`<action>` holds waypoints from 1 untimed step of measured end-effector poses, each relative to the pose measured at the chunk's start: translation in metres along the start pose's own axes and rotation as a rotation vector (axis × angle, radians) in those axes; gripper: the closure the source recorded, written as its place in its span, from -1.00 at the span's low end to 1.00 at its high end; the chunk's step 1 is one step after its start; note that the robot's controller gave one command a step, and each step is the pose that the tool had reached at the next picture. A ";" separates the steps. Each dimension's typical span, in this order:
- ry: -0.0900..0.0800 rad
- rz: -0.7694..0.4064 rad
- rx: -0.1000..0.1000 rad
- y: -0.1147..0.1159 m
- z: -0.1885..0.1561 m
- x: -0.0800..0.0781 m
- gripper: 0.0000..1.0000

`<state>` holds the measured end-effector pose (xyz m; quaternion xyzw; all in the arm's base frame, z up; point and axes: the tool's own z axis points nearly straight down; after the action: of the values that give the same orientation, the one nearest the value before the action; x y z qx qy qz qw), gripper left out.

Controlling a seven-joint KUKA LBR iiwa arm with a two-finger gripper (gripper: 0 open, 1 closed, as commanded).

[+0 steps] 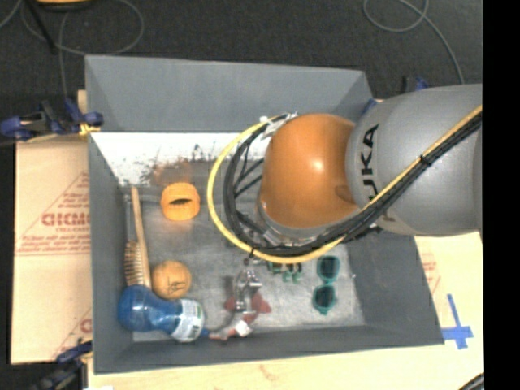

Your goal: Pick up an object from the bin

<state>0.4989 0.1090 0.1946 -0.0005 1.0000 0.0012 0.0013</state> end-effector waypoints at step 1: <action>-0.007 -0.032 0.002 -0.016 0.050 0.001 -1.00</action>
Offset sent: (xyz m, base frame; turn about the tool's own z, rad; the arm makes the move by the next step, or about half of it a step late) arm 0.0124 -0.0358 -0.1246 -0.3172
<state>0.4985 0.0936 0.1449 -0.0166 0.9998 0.0004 0.0049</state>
